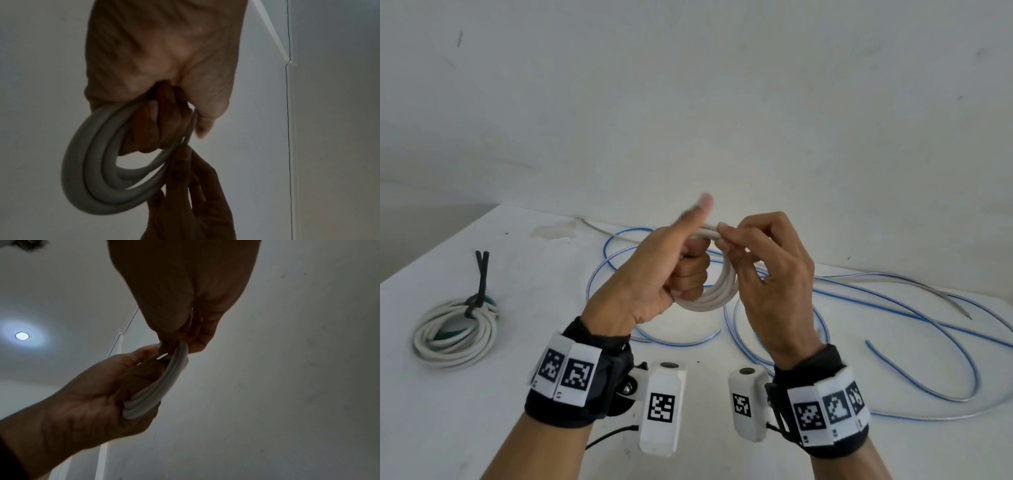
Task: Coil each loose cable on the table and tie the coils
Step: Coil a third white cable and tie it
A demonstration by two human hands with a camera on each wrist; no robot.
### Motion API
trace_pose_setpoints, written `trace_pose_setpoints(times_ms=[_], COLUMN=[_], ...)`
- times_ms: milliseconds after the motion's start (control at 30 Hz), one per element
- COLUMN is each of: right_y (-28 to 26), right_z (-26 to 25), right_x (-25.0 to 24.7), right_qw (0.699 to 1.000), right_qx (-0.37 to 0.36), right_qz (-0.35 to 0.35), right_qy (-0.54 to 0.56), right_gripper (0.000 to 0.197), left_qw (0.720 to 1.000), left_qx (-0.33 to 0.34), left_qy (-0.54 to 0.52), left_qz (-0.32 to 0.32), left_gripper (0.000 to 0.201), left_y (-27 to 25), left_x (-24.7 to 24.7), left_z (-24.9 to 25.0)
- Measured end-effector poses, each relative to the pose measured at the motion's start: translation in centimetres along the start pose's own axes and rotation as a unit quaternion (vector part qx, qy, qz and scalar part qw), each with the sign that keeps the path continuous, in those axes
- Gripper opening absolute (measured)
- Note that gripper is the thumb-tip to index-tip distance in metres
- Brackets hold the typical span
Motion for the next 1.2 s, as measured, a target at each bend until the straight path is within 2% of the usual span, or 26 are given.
trace_pose_setpoints(times_ms=[67,167,300,433,500,567,700,800,900,1000,1100,1200], right_y=[-0.2,0.0,-0.4,-0.7,-0.7,-0.7,-0.6,-0.4,-0.3,-0.4,-0.5,-0.4], right_z=[0.0,0.0,0.0,0.5,1.0,1.4,1.5,1.4,1.3,1.6,1.6,1.5], right_x=[-0.1,-0.3,1.2,1.6,1.4,1.2,1.1,0.8,1.1,1.0,0.7,0.1], right_qw=[1.000,0.999,0.987,0.992,0.994,0.994,0.988,0.986,0.986,0.983,0.984,0.990], right_qx=[-0.002,0.020,0.092,0.092,0.092,0.099,0.145,0.147,0.138,0.161,0.156,0.119], right_qz=[0.011,0.014,-0.074,-0.057,-0.043,-0.036,-0.036,-0.034,-0.065,-0.042,-0.026,0.007], right_qy=[0.001,0.032,0.108,0.058,0.034,0.024,0.043,0.067,0.073,0.078,0.083,0.076], right_gripper=[0.016,0.017,0.026,0.024,0.022,0.019,0.009,0.006,0.020,0.010,0.005,0.008], left_qw=[1.000,1.000,0.998,0.997,0.999,0.999,0.977,0.966,0.960,0.955,0.960,0.967], left_qx=[-0.003,-0.021,-0.017,-0.024,-0.026,-0.001,0.106,0.153,0.169,0.178,0.176,0.179], left_qy=[0.010,-0.016,-0.023,-0.004,0.011,0.035,0.100,0.076,0.045,0.040,0.039,0.062], left_qz=[0.024,-0.005,-0.060,-0.067,-0.040,0.026,0.154,0.193,0.219,0.233,0.214,0.170], left_gripper=[0.059,0.056,0.047,0.053,0.057,0.051,0.023,0.026,0.025,0.024,0.024,0.027], left_y=[0.2,0.3,-0.2,0.0,0.4,0.8,0.9,0.8,0.5,0.5,0.7,0.7], left_x=[-0.1,0.3,0.9,0.7,0.6,0.4,-0.2,-0.9,-1.9,-2.2,-1.7,-1.2], left_z=[-0.3,-0.5,0.0,-0.4,-0.7,-0.7,-0.5,0.0,0.8,0.8,0.5,0.5])
Point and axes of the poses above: each hand's wrist, its own y-axis towards the middle knuckle, its own x-axis out of the palm, z = x × y, the point moved 6 cm from there along y, towards the middle knuckle, and after that the axes turned 6 degrees about x, right-handed, at the moved point
